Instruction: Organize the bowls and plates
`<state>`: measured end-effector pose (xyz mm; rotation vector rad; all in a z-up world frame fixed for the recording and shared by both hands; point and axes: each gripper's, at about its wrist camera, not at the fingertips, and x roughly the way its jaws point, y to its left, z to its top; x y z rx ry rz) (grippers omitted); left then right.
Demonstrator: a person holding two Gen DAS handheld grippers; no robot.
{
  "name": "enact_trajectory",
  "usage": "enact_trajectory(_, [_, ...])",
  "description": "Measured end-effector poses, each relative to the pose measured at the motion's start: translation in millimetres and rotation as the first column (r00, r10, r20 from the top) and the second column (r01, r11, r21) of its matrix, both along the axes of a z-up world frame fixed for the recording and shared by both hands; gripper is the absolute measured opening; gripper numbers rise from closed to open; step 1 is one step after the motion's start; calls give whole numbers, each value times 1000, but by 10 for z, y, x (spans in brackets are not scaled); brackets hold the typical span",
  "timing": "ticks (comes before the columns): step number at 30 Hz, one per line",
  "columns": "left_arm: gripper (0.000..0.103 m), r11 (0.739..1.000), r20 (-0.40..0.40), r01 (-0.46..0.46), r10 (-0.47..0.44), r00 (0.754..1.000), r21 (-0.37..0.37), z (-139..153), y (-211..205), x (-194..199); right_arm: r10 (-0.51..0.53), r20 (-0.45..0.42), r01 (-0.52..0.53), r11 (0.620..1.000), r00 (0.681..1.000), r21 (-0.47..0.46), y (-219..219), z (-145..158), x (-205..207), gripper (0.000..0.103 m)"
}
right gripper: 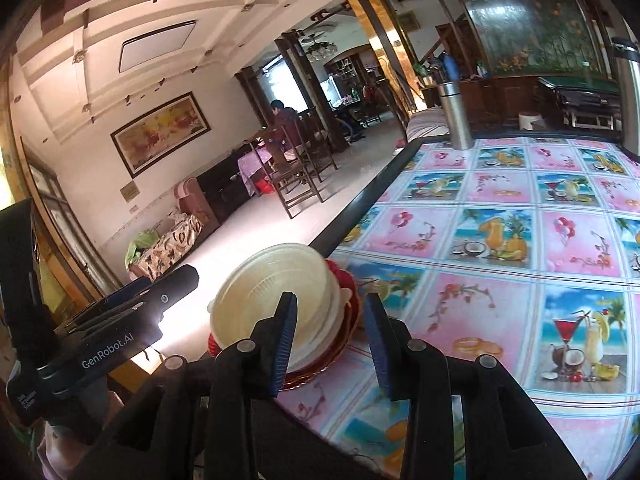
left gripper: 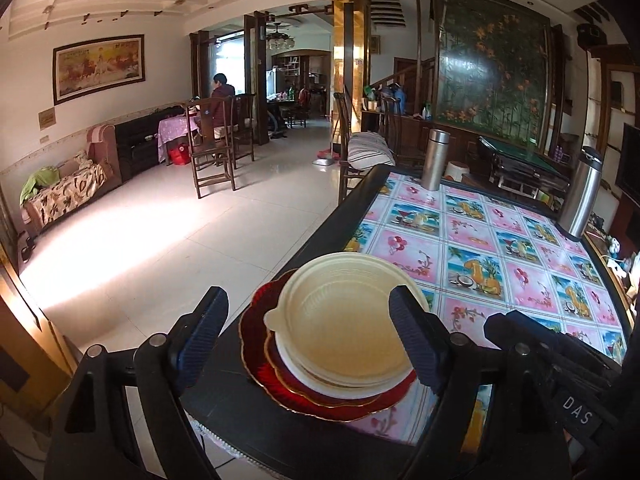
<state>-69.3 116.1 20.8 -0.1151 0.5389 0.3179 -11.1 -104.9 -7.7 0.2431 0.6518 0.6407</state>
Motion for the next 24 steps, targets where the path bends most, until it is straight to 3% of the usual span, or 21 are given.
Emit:
enact_trajectory(11, [84,999,58,-9,11,998,-32,0,163,-176,79,40,-78,997,996,-24,438,76,-170,37])
enact_trajectory(17, [92,998,99,-13,7,995,57,44,29,-218,96,45,-95,995,994,-17,445,79,-206,37])
enact_trajectory(20, [103,999,124,17,-23,992,48,59,13,-261,101,50,-100,995,994,-17,451,75,-207,37])
enact_trajectory(24, [103,999,164,22,-25,986,24,104,49,-328,98,43,-98,995,994,-6,446,69,-187,38])
